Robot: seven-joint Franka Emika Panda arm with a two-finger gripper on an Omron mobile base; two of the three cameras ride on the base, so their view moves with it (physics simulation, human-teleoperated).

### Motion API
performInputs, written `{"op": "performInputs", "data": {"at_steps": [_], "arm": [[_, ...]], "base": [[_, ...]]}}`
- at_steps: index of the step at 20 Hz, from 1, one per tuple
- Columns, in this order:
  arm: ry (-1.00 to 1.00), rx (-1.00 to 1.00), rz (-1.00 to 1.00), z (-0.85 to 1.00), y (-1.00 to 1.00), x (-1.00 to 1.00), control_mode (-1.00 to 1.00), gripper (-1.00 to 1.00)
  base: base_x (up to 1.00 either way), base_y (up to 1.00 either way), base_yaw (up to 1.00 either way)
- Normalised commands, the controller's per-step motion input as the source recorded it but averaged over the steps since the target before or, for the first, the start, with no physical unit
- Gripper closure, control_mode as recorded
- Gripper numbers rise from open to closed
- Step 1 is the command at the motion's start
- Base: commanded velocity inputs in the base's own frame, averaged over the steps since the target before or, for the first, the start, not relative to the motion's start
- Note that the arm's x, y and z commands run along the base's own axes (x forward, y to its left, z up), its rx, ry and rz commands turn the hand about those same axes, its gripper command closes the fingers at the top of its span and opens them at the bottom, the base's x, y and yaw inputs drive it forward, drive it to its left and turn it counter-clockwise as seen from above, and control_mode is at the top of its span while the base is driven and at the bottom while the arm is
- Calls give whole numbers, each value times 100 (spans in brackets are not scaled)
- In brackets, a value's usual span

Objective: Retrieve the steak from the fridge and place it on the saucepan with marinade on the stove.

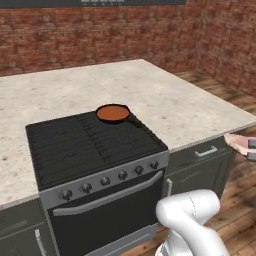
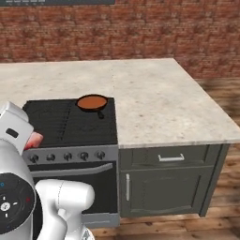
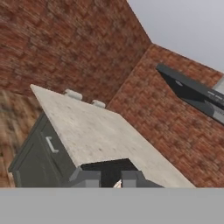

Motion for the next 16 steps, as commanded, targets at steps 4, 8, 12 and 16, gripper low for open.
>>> {"op": "performInputs", "data": {"at_steps": [4,8,12,16], "arm": [[0,0,0,0,0,0,100,100],[0,0,0,0,0,0,100,100],[0,0,0,0,0,0,100,100],[0,0,0,0,0,0,100,100]], "base": [[45,-5,20],[48,-17,21],[39,-37,21],[33,-47,23]]}}
